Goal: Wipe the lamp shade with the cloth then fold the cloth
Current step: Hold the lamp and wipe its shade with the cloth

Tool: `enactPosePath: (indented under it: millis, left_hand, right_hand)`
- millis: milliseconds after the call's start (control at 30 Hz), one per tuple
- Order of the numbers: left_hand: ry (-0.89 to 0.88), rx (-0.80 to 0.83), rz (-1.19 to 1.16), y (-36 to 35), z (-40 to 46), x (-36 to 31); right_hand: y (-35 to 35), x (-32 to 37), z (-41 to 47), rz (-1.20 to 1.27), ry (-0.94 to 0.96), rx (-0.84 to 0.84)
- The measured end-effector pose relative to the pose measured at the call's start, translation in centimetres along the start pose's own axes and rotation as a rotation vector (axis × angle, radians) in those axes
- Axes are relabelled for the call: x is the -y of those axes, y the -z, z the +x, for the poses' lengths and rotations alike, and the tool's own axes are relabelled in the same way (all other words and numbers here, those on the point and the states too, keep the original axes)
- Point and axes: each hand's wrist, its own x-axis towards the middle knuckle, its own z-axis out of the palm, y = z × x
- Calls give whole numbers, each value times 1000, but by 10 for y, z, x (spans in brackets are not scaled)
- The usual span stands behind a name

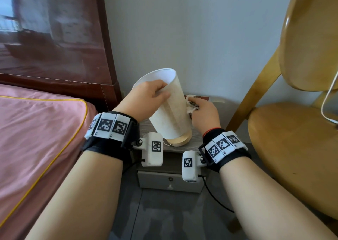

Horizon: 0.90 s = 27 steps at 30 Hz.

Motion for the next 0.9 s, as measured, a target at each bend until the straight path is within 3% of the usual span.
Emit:
enactPosePath:
  millis: [167, 300, 433, 700, 900]
  left_hand:
    - [-11, -41, 75, 2, 2, 3]
    - [-23, -36, 66, 1, 3, 1]
    - [-3, -45, 51, -2, 5, -2]
    - [63, -77, 31, 6, 2, 7]
    - [40, -85, -3, 3, 4, 10]
  right_hand:
    - [7, 19, -2, 218, 62, -92]
    - [15, 48, -4, 313, 307, -177]
    - [8, 62, -13, 243, 497, -102]
    - [-14, 10, -22, 180, 206, 51]
    - [-4, -17, -8, -323, 33, 178]
